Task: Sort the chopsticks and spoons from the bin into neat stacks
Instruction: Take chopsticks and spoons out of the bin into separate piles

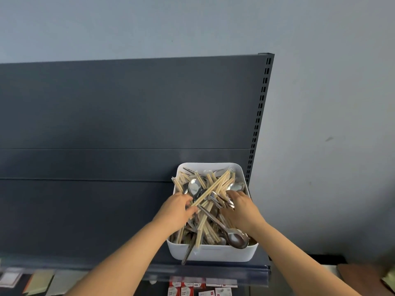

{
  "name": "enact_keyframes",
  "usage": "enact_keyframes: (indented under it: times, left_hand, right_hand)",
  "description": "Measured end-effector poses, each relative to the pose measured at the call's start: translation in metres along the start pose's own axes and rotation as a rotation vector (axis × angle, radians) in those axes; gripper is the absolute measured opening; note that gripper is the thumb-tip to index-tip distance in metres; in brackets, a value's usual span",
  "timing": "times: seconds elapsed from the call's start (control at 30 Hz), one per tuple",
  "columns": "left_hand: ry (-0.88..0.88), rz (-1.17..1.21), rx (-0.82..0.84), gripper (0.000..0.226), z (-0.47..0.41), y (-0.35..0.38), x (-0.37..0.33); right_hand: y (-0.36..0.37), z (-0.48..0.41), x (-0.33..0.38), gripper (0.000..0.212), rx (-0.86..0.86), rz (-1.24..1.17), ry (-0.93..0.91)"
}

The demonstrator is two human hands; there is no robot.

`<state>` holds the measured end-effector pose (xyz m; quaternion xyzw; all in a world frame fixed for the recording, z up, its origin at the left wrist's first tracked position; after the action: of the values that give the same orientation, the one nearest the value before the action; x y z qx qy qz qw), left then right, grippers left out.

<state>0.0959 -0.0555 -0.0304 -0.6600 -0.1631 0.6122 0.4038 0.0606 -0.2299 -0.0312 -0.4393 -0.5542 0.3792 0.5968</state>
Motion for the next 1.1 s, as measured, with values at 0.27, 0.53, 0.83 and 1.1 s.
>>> enact_keyframes:
  times: [0.27,0.53,0.83,1.1]
  left_hand:
    - [-0.003,0.033,0.004,0.014,-0.010,-0.004,0.003]
    - [0.033,0.093,-0.005,0.012,-0.031,-0.030,0.020]
    - [0.115,0.186,0.106,0.013,-0.061,-0.043,0.039]
    - [0.169,0.265,0.208,0.013,-0.071,-0.036,0.052]
  right_hand:
    - [0.010,-0.014,-0.005,0.041,0.012,-0.007,0.017]
    - [0.011,-0.029,-0.009,0.036,0.034,-0.043,0.138]
    - [0.011,-0.033,-0.016,0.039,0.026,-0.102,0.314]
    - [0.013,-0.028,-0.012,0.029,-0.030,-0.132,0.387]
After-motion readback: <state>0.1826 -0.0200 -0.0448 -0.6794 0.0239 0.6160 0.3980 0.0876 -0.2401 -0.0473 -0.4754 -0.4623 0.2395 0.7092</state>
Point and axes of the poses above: each hand's wrist, its own z-axis away from the middle knuckle, its own y-axis out of the palm, x = y × z, the point moved 8 cm from there along -z, towards the middle knuckle, and after that the axes turned 11 degrees about z, right-handed, at the moved point
